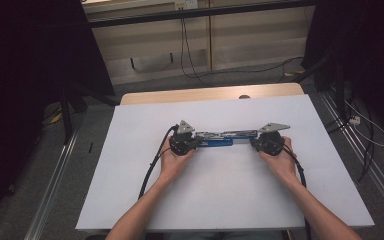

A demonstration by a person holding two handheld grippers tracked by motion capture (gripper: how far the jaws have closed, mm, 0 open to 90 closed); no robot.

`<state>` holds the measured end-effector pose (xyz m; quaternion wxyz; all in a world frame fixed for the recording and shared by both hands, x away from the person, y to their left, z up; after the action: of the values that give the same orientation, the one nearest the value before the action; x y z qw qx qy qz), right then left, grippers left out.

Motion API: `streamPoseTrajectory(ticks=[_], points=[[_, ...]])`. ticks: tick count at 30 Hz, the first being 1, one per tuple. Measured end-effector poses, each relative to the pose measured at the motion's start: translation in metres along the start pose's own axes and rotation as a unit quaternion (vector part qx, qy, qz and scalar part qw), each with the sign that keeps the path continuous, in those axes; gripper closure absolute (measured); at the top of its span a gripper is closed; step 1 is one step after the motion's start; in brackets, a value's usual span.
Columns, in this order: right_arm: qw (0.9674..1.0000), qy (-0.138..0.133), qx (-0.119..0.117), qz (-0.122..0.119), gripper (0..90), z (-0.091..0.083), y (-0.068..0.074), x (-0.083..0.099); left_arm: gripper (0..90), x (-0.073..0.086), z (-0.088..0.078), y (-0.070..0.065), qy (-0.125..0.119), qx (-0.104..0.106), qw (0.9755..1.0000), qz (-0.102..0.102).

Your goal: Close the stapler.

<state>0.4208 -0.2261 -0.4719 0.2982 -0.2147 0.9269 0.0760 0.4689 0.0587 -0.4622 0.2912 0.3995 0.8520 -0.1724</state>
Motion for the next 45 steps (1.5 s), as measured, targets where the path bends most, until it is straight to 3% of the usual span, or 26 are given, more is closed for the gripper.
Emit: streamPoseTrajectory(ticks=[29, 39, 45], points=[[0.9986, -0.05, -0.003, -0.019, 90.0, -0.003, 0.0049, -0.0039, 90.0, 0.0004, -0.0001, -0.0006, 0.0, -0.002, 1.0, 0.002], [0.9971, -0.071, -0.021, -0.015, 90.0, -0.006, 0.0049, -0.003, 90.0, 0.0009, 0.0, 0.0002, -0.003, 0.001, 1.0, -0.002], [0.9961, -0.082, -0.029, -0.01, 85.3, -0.0071, 0.0036, -0.0024, 90.0, 0.0006, 0.0002, 0.0008, -0.005, 0.004, 1.0, -0.006]])
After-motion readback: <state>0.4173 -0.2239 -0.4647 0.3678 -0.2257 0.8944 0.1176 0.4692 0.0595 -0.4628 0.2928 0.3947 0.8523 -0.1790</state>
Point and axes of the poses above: each handheld gripper's, and its own axes: z roughly forward along the jaws, x roughly out of its underside, y roughly to its left, the point moved 2 cm from there along z, roughly forward along the jaws, and after that the axes turned 14 degrees about y, right-handed, at the moved point
